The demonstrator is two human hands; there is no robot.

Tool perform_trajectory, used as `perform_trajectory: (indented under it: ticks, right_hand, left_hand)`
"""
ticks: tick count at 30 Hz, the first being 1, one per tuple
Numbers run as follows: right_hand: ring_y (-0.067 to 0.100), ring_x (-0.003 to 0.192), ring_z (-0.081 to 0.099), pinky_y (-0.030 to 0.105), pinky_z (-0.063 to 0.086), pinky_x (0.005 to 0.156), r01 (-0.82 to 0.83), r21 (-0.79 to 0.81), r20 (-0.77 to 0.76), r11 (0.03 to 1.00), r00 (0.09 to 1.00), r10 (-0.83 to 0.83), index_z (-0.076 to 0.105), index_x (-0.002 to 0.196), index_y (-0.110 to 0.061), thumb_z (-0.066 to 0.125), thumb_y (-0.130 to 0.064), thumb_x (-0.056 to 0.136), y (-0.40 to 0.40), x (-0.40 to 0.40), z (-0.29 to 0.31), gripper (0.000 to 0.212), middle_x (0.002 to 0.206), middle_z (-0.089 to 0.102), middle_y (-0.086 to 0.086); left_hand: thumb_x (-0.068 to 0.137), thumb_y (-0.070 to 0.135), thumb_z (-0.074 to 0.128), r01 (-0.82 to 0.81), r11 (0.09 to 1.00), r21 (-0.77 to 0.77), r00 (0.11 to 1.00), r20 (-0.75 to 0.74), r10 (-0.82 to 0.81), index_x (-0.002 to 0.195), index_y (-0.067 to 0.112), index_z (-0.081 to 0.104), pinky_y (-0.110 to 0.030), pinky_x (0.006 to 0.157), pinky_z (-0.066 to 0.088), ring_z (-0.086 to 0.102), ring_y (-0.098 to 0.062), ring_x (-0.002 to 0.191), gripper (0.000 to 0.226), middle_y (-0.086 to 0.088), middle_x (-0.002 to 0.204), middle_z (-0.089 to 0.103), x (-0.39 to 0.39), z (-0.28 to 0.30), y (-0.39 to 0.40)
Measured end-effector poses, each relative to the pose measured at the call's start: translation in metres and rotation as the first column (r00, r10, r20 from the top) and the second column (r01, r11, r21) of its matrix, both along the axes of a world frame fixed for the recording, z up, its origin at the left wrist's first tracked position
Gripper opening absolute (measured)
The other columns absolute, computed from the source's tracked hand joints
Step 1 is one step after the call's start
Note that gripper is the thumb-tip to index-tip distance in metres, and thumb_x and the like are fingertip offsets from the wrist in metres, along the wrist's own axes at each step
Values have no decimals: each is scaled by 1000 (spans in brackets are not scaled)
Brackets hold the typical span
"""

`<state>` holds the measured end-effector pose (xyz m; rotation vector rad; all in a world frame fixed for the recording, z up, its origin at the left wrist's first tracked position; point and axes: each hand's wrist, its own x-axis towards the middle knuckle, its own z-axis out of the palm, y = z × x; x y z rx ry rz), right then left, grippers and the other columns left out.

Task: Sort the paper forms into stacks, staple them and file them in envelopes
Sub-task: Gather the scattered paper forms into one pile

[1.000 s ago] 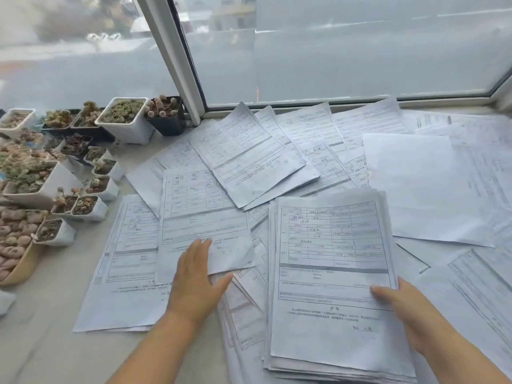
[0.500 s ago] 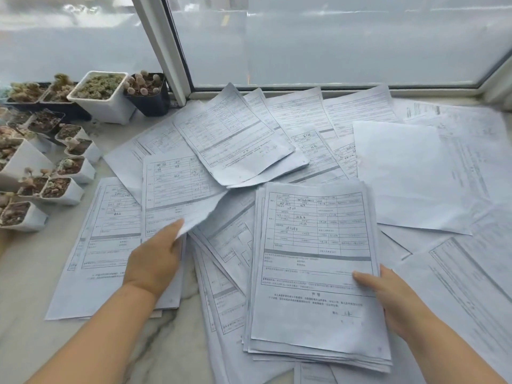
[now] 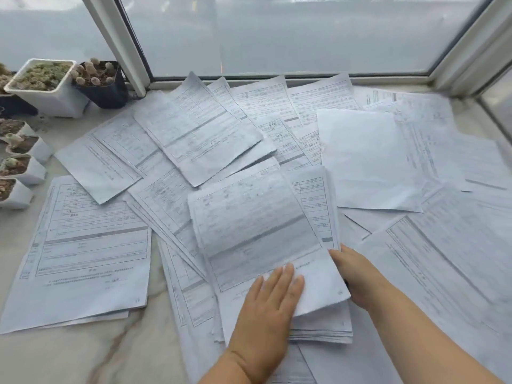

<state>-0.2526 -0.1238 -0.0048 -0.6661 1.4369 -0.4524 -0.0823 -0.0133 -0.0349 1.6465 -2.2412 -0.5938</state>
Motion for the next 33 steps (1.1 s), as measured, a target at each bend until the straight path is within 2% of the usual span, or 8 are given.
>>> perform_trajectory:
  ticks: [4, 10, 13, 16, 22, 27, 30, 33]
  right_hand:
    - [27, 110, 67, 47, 47, 100, 120, 87, 177, 989, 975, -134, 67, 120, -14, 46, -48, 98, -2, -8, -5, 46, 114, 72, 10]
    - [31, 96, 71, 54, 53, 92, 32, -63, -98, 997, 995, -38, 69, 108, -13, 59, -1, 90, 6, -3, -17, 23, 99, 75, 9]
    - [28, 91, 72, 46, 56, 85, 52, -82, -138, 995, 989, -63, 70, 100, -17, 58, -2, 91, 0, -14, -9, 21, 94, 77, 5]
    - [24, 86, 71, 38, 54, 76, 87, -118, -199, 989, 974, -109, 69, 95, -18, 58, 0, 91, -6, -32, -5, 21, 89, 76, 2]
    - [22, 80, 73, 34, 52, 69, 83, -63, -223, 994, 970, -96, 68, 97, -14, 59, 0, 91, -9, -41, -8, 19, 84, 77, 1]
    - [20, 77, 74, 35, 53, 68, 100, -30, -191, 995, 976, -104, 68, 99, -13, 57, 1, 92, -10, -41, -9, 19, 86, 77, 4]
    - [24, 86, 73, 38, 54, 74, 106, -28, -189, 994, 976, -109, 67, 104, -12, 57, 1, 92, -9, -41, -7, 20, 91, 77, 5]
    - [26, 90, 73, 43, 54, 81, 96, -19, -168, 995, 981, -98, 67, 108, -11, 56, 1, 92, -10, -41, -4, 22, 95, 76, 7]
  left_hand:
    - [70, 16, 34, 178, 973, 144, 951, 230, -208, 136, 20, 42, -39, 110, 15, 50, -21, 127, 67, -3, 138, 56, -4, -14, 2]
    - [93, 58, 37, 407, 912, 61, 884, 224, -410, 141, 25, 42, -38, 111, 26, 42, -18, 136, 59, -3, 149, 43, 23, -21, -9]
    - [96, 51, 42, 125, 986, -111, 990, 80, -116, 143, 20, 40, -40, 115, 23, 29, -17, 142, 57, -2, 155, 32, 55, -4, -51]
    - [93, 40, 54, -251, 964, -85, 956, 133, 261, 152, 15, 19, -38, 120, 9, 9, -21, 147, 72, -5, 160, 11, 93, 15, -111]
    - [86, 64, 52, -493, 853, 173, 815, 436, 382, 150, 18, -20, -48, 119, -3, -17, -27, 147, 106, -7, 159, -23, 124, 9, -201]
    - [90, 67, 39, -546, 818, 181, 772, 488, 407, 153, 16, -2, -47, 116, 22, 14, -35, 144, 91, -16, 160, 6, 125, -10, -232]
    - [100, 43, 34, -428, 902, 61, 691, 665, 283, 151, 10, 6, -38, 96, 44, 41, -35, 126, 68, -25, 151, 26, 124, -11, -237]
    - [95, 19, 42, -332, 943, 12, 640, 738, 216, 150, 5, 9, -30, 80, 47, 52, -28, 111, 65, -21, 140, 40, 129, -9, -242]
